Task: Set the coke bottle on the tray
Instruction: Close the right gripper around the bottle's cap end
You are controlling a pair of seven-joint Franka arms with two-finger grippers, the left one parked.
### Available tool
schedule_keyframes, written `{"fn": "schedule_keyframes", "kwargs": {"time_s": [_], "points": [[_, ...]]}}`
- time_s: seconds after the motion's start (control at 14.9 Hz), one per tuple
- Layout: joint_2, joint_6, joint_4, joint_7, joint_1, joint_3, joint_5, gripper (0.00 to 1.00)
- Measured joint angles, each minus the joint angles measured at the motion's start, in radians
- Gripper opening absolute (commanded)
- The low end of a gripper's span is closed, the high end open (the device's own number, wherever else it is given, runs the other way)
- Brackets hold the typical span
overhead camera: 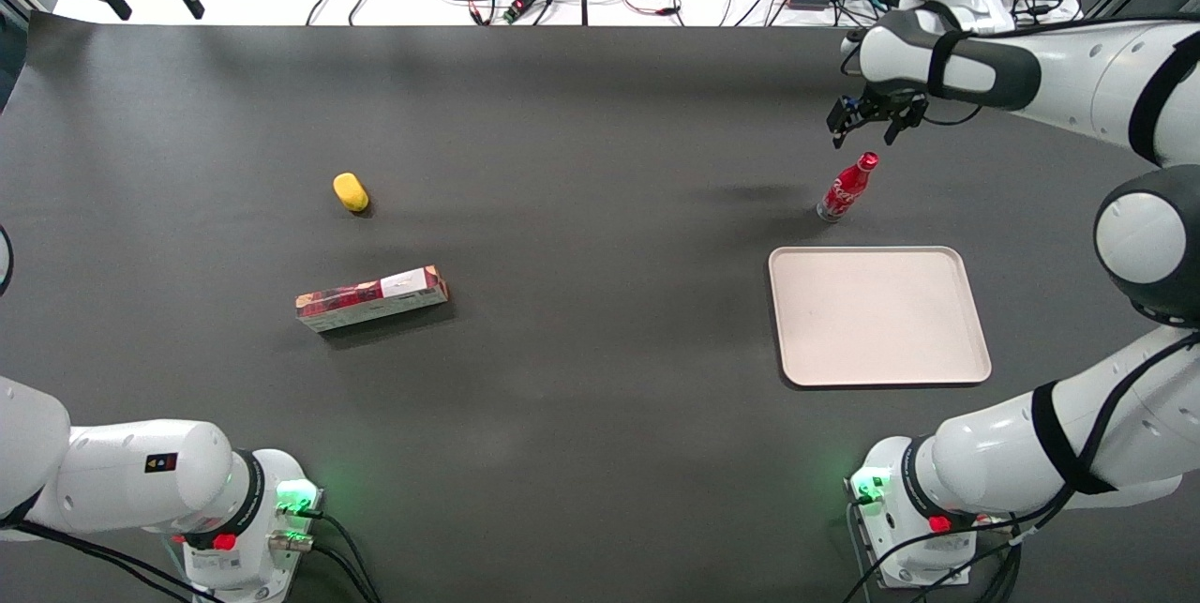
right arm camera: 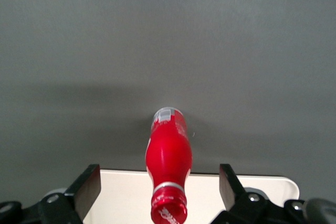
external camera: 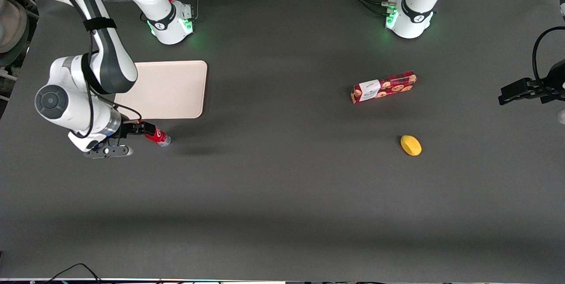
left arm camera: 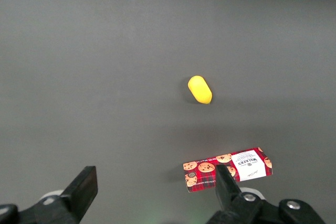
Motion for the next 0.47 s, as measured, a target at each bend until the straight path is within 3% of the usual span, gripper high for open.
{"fn": "schedule_keyframes", "kwargs": {"time_s": [0.47], "points": [[-0.067,0.057,-0.124,0.0,-0.007,0.0,0.0,1.0]]}}
